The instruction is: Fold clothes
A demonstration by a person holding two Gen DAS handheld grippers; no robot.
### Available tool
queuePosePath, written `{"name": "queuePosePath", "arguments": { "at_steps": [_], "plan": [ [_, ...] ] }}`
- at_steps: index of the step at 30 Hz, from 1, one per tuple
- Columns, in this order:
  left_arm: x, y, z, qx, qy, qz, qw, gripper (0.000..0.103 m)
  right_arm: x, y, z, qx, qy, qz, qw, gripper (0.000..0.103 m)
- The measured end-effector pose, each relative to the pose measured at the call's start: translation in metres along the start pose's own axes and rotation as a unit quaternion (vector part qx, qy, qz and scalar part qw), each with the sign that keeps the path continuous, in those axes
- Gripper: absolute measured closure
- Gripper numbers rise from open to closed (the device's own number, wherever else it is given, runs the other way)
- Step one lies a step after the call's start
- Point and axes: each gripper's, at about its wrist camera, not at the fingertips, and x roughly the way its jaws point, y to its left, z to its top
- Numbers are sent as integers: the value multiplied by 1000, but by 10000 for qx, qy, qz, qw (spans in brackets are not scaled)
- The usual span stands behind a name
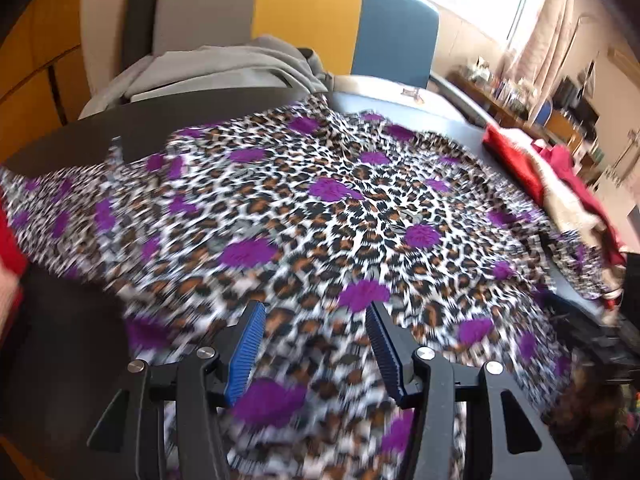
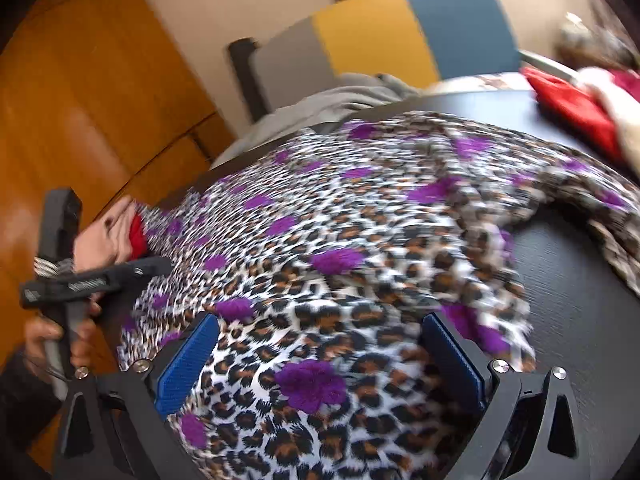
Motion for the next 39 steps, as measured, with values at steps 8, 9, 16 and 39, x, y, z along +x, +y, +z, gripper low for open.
{"name": "queuePosePath", "arguments": {
  "at_steps": [8, 9, 16, 39],
  "plan": [
    [15, -1, -10, 112, -199, 107, 9997, 41, -152, -121, -17, 1794, -1274, -1735, 9599, 0],
    [15, -2, -11, 122, -210, 137, 9996, 39, -163, -139, -22, 2085, -1314, -1904, 9503, 0],
    [24, -14, -10, 178, -177, 310, 9992, 31, -181, -217, -34, 3042, -1497, -2300, 9122, 0],
    [25, -12, -10, 268, -5, 46, 9996, 22, -130, -223, -9, 3677, -2180, -1028, 8982, 89]
  ]
}}
